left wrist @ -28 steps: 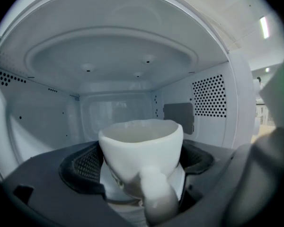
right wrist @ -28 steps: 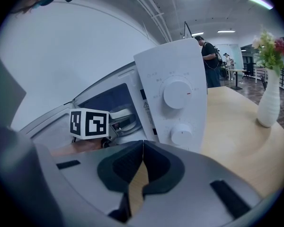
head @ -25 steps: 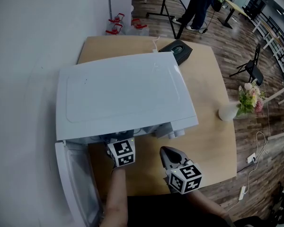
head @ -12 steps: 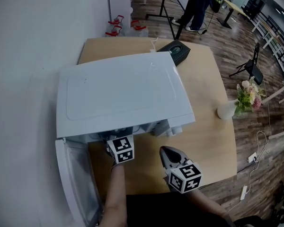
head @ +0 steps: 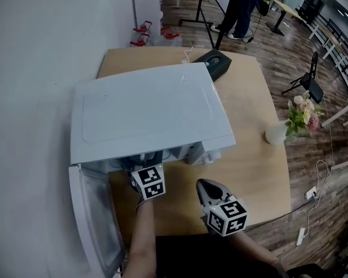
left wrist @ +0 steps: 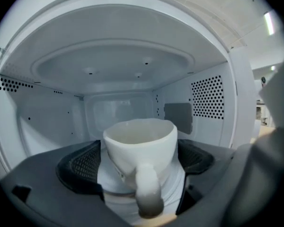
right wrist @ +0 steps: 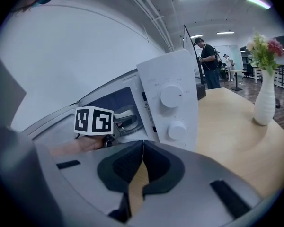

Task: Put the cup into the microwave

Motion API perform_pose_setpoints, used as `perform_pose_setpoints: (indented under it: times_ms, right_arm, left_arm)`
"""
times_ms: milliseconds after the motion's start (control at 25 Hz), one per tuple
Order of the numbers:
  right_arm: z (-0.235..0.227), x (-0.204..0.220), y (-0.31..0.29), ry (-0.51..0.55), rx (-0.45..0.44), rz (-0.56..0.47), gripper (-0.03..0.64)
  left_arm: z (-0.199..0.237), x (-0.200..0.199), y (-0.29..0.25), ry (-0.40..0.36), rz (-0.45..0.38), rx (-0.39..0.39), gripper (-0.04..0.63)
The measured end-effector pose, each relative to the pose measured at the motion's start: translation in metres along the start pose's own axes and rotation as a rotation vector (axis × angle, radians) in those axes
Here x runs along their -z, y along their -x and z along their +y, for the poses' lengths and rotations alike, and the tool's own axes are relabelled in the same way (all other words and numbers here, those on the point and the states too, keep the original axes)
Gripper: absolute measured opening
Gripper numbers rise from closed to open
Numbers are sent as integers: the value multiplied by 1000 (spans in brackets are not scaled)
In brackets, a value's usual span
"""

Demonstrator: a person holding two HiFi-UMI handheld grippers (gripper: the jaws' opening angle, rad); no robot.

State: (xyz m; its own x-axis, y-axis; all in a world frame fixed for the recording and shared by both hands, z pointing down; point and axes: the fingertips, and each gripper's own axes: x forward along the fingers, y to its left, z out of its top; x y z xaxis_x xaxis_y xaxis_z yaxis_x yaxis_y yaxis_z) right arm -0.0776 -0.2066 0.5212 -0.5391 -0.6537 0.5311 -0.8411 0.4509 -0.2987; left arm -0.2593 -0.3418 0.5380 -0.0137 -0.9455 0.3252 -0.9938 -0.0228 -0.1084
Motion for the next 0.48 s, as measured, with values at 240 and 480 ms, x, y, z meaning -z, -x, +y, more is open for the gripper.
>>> perform_pose_setpoints:
  times_ms: [240,480]
  right_arm:
    - [5,2,6,6,-12,-8,-6]
    - [8,6,14,12,-21,-18,-6]
  left_arm:
    - [1,6,13,32,13,-2,479]
    - [1,12,28,40,22,11,479]
